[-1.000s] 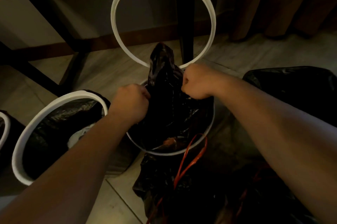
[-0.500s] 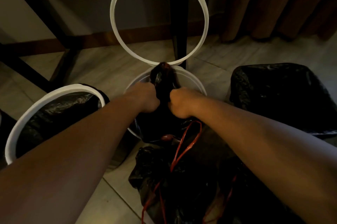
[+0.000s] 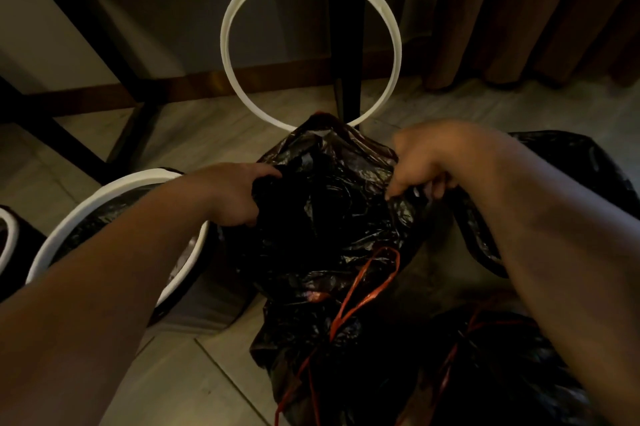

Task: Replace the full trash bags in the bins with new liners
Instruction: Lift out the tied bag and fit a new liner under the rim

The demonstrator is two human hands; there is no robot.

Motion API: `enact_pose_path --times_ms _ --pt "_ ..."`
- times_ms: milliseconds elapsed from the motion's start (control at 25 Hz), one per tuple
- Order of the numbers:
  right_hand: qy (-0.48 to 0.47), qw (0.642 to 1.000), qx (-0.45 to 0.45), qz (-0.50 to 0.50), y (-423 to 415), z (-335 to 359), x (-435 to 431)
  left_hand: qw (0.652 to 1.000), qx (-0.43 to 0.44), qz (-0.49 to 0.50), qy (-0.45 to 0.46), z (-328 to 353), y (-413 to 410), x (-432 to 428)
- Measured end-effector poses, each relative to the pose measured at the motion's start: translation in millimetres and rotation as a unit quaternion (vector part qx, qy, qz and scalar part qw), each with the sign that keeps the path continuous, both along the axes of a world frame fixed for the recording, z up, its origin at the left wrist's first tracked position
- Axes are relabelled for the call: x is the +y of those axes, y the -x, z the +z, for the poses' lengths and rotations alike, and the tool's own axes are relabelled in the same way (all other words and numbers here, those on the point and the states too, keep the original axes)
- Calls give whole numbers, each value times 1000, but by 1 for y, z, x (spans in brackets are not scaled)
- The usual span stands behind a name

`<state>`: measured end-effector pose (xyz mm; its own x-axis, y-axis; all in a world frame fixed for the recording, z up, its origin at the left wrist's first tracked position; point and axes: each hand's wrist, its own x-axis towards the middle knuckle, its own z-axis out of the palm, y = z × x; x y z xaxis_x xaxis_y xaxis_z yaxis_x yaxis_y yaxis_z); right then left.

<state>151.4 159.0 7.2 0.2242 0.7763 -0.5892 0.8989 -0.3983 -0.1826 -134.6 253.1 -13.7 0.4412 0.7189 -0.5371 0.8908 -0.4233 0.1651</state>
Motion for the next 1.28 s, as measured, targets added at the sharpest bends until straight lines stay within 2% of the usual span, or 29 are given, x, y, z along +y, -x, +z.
enact_pose_path --times_ms 40,120,160,240,320,440,480,560,640,720,800,1120,1280 --pt "-29 999 -23 8 -1 0 3 1000 -14 13 20 4 -1 3" --pt "-176 980 -86 22 3 -9 13 998 -66 21 -7 7 -10 7" --pt "-247 966 -81 14 10 -16 17 995 -92 11 -40 4 -16 6" --pt "-315 949 -25 -16 21 -34 23 985 -132 -18 -107 -9 -29 3" --pt "-323 945 12 -44 23 -48 25 976 -154 -23 -153 -21 -38 0" --pt "-314 938 75 -126 9 -50 27 968 -199 30 -149 -22 -37 7" --pt "-305 932 108 -161 2 -47 29 971 -183 43 -145 -21 -33 10" --pt "-279 919 177 -215 -8 -42 32 986 -86 21 -140 -18 -23 17" --pt "-241 932 190 -195 -8 -43 35 993 -18 -7 -113 -15 -21 21" --pt "-199 960 155 -123 -3 -48 39 993 -70 9 -91 -12 -28 24" --pt "-190 968 142 -78 -2 -53 41 985 -123 0 -120 -13 -39 25" --pt "-269 918 243 -161 -12 -69 45 967 -226 25 -113 -27 -20 34" --pt "-259 870 334 -253 -9 -77 55 936 -334 115 -9 -25 2 44"
